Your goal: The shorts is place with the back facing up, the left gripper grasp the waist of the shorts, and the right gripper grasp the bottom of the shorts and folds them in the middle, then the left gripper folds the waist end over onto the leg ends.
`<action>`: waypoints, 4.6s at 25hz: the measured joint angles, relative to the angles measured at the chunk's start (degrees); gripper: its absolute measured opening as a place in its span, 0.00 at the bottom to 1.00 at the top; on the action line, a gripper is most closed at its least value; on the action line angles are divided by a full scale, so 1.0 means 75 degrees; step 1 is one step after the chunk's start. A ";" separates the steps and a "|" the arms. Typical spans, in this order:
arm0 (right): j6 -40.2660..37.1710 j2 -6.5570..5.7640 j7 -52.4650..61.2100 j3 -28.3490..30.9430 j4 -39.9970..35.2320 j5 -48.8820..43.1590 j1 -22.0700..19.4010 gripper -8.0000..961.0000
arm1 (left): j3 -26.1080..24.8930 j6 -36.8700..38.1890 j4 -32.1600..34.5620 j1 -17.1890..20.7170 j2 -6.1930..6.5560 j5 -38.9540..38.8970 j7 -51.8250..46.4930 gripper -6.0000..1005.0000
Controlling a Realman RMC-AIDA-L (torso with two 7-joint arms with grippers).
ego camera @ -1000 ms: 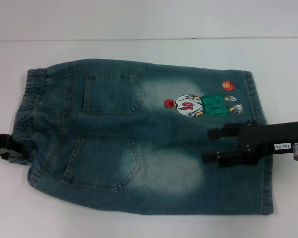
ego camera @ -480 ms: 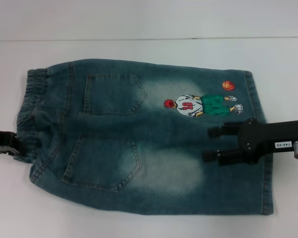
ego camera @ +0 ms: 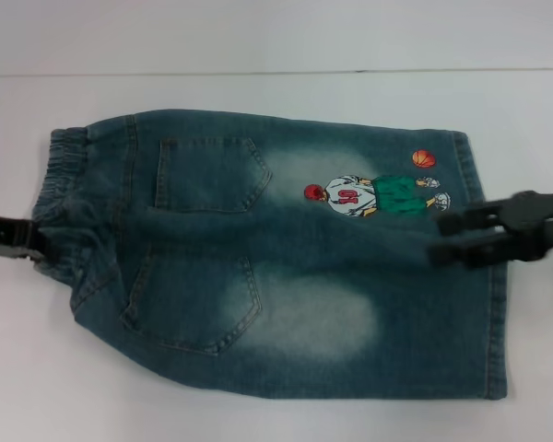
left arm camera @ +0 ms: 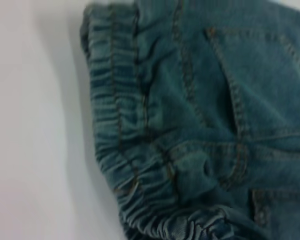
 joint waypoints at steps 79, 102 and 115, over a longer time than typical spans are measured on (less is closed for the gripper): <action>-0.0231 0.0786 0.0853 -0.1026 0.0237 -0.4772 0.1531 0.27 | 0.0013 -0.0178 0.0009 -0.0203 -0.0026 -0.0178 0.0273 0.06; 0.2826 -0.0028 -0.0470 0.2089 0.1636 -0.1067 0.0216 0.02 | -0.1816 -0.2581 -0.1306 -0.0063 0.0150 -0.2131 0.0419 0.06; 0.5694 0.0680 -0.0926 0.2041 0.2066 -0.0340 0.0423 0.02 | -0.1758 -0.4624 -0.1825 -0.0034 -0.0235 -0.2457 0.1136 0.06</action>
